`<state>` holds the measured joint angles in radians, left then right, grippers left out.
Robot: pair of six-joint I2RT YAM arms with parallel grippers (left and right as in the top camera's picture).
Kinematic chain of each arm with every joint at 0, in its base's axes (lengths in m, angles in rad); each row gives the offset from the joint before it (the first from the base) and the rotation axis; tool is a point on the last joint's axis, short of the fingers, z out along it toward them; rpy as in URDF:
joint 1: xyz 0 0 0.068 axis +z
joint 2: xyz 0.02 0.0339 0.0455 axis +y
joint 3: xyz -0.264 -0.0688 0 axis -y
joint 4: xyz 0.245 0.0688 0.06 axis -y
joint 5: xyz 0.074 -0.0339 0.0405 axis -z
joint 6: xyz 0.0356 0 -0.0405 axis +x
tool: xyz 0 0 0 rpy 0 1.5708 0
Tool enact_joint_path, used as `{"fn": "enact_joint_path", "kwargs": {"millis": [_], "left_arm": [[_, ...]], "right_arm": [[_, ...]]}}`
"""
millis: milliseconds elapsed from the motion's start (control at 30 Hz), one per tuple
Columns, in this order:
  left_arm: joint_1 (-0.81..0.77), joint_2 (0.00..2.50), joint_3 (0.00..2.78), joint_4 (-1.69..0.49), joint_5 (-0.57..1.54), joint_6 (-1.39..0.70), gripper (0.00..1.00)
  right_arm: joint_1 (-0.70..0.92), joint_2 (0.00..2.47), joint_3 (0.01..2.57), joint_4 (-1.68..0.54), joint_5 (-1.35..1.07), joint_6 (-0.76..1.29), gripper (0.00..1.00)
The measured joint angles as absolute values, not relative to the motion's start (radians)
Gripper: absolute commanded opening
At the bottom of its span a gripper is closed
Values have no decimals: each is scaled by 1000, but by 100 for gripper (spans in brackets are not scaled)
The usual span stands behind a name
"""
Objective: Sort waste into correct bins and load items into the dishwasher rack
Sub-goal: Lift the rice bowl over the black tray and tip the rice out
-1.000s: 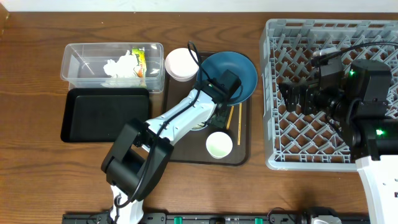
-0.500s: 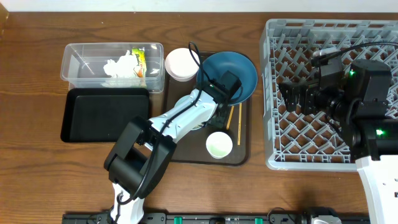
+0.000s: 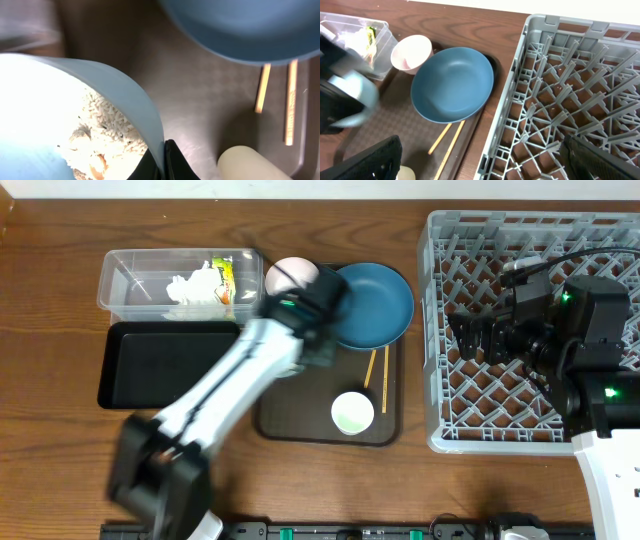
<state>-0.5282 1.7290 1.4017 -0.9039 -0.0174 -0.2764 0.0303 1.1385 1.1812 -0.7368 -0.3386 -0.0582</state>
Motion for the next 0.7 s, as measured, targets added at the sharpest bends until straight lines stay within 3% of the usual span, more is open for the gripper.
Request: {"fn": "enact_joint_path", "kwargs": {"millis": [367, 700], "left_arm": [[-50, 1567, 1405, -1014, 276, -124, 6], [391, 1653, 1364, -1014, 776, 104, 6]], "right_arm": [[30, 1139, 1181, -737, -341, -58, 99], [30, 1139, 1181, -740, -341, -58, 99]]}}
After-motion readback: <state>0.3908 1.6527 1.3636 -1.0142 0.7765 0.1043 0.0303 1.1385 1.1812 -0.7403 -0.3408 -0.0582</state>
